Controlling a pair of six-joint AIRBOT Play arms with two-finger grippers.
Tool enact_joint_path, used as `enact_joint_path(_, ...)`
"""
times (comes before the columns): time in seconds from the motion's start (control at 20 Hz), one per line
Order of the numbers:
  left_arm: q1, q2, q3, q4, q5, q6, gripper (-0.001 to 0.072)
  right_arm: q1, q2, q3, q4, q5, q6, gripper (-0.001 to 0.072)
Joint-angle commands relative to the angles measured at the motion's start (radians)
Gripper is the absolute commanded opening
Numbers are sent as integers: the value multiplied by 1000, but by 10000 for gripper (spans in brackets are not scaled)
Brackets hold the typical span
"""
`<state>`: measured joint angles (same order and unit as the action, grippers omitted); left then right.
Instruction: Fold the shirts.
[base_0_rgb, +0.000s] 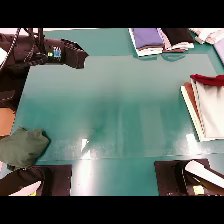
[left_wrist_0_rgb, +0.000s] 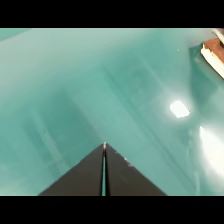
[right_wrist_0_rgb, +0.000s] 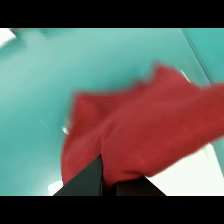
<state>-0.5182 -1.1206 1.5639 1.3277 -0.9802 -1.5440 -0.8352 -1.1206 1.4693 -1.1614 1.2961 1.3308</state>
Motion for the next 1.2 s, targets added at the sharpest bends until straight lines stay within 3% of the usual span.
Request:
enact_joint_path(0.0,0,1,0,0,-8,10,25,-77,135,-242,-144,17,-41,15)
enact_joint_path(0.15,0,1,0,0,-8,27,26,-117,212,-396,-256,14,-68,27)
enact_joint_path(0.2,0,1,0,0,-8,27,26,-130,225,-430,-285,14,-68,127)
enact_joint_path(0.3,0,1,0,0,-8,27,25,-160,234,-458,-293,7,-66,510)
enact_joint_path(0.35,0,1,0,0,-8,27,26,-167,233,-454,-287,6,-55,612)
enact_joint_path(0.55,0,1,0,0,-8,26,26,-81,233,-360,-54,-42,-50,624)
enact_joint_path(0.7,0,1,0,0,-1,27,26,152,232,-306,138,-79,-48,623)
enact_joint_path(0.95,0,1,0,5,-21,26,26,589,219,-292,165,-169,-48,618)
enact_joint_path(1.15,0,1,0,3,24,26,26,806,163,-292,165,-171,-48,366)
